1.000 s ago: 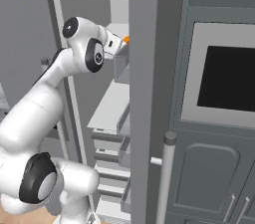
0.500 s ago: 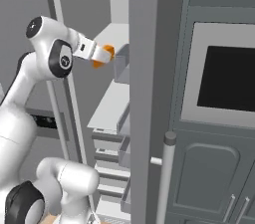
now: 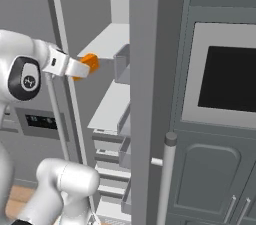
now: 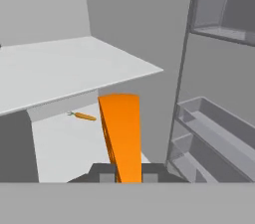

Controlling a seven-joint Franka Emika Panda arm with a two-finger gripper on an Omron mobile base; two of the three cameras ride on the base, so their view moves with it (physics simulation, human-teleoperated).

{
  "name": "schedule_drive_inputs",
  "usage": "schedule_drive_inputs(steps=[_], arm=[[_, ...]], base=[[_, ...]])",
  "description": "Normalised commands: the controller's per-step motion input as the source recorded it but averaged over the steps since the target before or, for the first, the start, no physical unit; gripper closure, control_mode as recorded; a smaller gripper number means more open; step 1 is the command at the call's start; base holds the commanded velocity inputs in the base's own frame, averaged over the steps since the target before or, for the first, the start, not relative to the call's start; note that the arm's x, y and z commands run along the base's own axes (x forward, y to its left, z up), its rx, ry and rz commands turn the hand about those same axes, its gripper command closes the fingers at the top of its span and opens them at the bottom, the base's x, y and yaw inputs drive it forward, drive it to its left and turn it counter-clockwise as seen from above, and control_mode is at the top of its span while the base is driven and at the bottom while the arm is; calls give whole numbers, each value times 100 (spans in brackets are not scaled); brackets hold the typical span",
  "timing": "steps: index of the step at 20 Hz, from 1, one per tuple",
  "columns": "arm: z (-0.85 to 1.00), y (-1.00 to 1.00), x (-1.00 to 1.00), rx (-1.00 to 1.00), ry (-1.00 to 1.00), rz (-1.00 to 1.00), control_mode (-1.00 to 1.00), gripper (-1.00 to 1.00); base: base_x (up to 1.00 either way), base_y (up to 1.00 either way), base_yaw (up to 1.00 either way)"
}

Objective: Pick the cheese from the fridge and the cheese grater from the cabinet and place them next to the salad bowl.

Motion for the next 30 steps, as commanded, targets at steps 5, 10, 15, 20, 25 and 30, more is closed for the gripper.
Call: schedule_drive_inputs(steps=[5, 10, 15, 20, 25, 30], arm=[[0, 4, -58, 0, -3, -3, -100, 100], [0, 15, -44, 0, -3, -3, -100, 100], [0, 14, -25, 0, 0, -2, -100, 100], [0, 0, -14, 0, 0, 0, -100, 100], [0, 0, 0, 0, 0, 0, 100, 100], [0, 0, 0, 0, 0, 0, 100, 100]], base=[[0, 0, 0], [0, 0, 0], [0, 0, 0], [0, 0, 0], [-34, 14, 0], [-65, 12, -1]])
